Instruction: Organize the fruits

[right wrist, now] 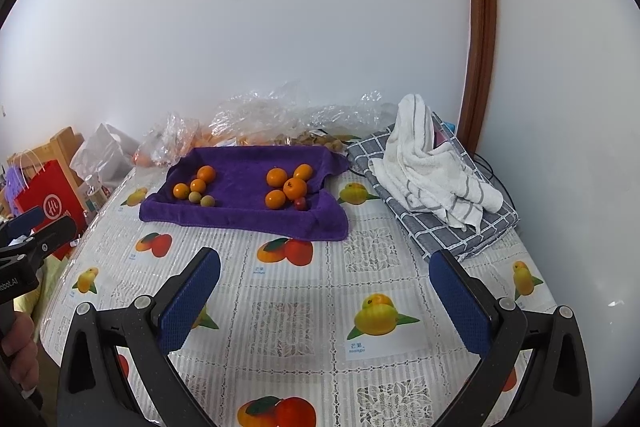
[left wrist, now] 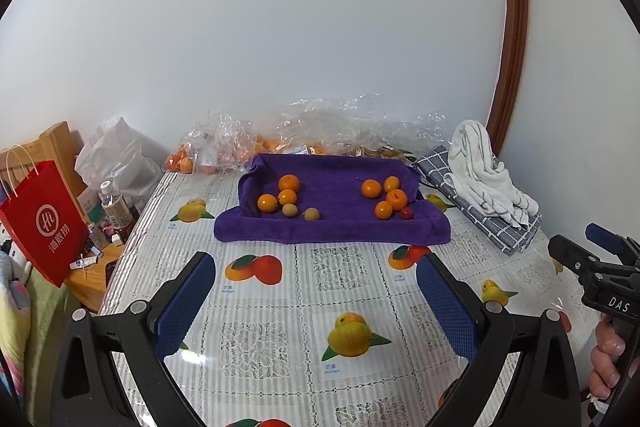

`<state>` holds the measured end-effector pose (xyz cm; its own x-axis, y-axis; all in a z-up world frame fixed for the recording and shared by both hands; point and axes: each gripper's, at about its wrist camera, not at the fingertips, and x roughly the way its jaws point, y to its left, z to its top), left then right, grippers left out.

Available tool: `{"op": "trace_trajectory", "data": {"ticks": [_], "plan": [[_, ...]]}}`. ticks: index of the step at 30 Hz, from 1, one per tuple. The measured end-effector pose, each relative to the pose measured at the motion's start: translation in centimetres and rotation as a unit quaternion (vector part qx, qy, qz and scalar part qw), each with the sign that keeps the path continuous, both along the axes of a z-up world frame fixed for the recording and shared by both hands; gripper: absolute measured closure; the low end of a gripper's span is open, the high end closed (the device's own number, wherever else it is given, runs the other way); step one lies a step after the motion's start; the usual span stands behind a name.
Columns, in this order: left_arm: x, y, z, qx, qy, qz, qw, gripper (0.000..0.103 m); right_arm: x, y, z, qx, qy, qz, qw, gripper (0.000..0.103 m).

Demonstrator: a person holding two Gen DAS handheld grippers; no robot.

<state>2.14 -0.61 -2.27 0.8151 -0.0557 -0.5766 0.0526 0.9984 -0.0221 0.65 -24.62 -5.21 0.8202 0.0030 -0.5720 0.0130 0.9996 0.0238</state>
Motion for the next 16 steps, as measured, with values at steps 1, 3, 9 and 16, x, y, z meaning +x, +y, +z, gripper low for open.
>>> {"op": "trace_trajectory", "data": {"ticks": [1, 3, 9, 16], "plan": [[-0.08, -0.02, 0.01, 0.0, -0.001, 0.0, 1.0, 0.001, 0.01, 0.06, -0.01, 0.0, 0.0, 0.0, 1.0, 0.0], [0.01, 0.03, -0.01, 0.0, -0.001, 0.0, 1.0, 0.001, 0.01, 0.18, -0.01, -0.002, -0.001, 0.001, 1.0, 0.0], [0.11, -0.25, 0.16, 0.001, 0.0, -0.002, 1.0, 0.001, -0.06, 0.28, -0.03, 0.0, -0.001, 0.002, 1.0, 0.0], [0.33, -0.12, 0.3, 0.001, 0.003, 0.0, 1.0, 0.001, 0.01, 0.36, -0.03, -0.002, 0.002, 0.002, 1.0, 0.0]]}}
